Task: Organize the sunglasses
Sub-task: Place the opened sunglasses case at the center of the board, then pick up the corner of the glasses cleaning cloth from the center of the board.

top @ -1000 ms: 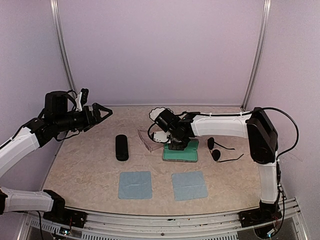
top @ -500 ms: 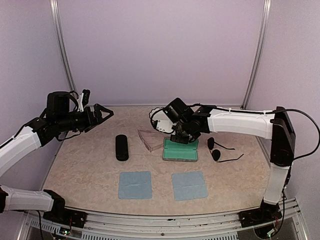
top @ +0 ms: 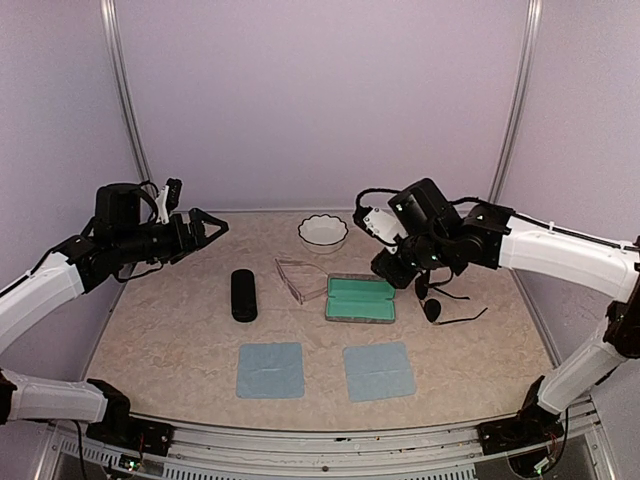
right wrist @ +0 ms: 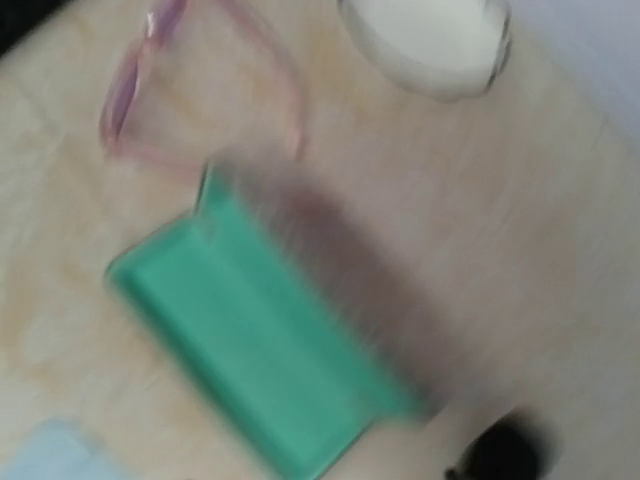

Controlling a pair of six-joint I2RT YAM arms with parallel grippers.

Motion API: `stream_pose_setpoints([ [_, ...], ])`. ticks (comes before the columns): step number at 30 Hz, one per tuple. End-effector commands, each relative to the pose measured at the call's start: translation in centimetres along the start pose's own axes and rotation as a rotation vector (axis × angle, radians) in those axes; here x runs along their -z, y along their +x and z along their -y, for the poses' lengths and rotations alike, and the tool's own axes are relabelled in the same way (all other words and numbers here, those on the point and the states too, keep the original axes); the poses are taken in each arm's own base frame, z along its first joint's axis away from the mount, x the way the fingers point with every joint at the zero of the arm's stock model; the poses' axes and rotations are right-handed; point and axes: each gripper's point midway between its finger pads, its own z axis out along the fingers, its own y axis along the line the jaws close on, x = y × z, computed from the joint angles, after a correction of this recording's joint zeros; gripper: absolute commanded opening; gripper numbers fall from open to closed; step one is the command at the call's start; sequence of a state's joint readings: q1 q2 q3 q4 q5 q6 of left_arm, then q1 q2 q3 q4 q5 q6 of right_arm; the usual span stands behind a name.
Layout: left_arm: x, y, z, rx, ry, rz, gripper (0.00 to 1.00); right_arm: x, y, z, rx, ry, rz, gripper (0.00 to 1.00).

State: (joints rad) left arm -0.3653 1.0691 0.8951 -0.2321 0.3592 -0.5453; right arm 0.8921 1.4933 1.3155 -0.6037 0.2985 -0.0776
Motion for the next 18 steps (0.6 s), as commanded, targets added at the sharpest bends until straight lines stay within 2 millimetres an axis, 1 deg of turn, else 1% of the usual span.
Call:
stream_pose_setpoints([
  [1,0.0,-0.2,-0.2,-0.03,0.004,0.013,0.99,-0.6,7.2,-3.3,-0.379,-0.157,-0.19,0.51],
  [3,0.1,-0.2,-0.2,-0.038,0.001,0.016,0.99,-0.9,9.4,-5.0,-0.491,-0.212,-0.235,0.5],
  [4,0.1,-0.3,-0.2,-0.045,0.002,0.017,0.99,-1.0,10.5,-5.6,-0.553,-0.221,-0.258,0.49],
  [7,0.1,-0.4,0.0,-0.059,0.002,0.017,0.99,-1.3,13.6,-6.4,-0.676,-0.209,-0.307,0.49],
  [8,0.1,-0.5,0.0,-0.064,0.003,0.018,0.99,-1.2,14.2,-6.4,-0.71,-0.199,-0.315,0.49],
  [12,0.3,-0.5,0.0,-0.077,-0.003,0.017,0.99,-1.1,15.9,-6.3,-0.801,-0.163,-0.332,0.49],
  [18,0.4,-0.3,0.1,-0.092,0.003,0.008,0.99,-1.8,17.8,-6.7,-0.86,-0.119,-0.386,0.45],
])
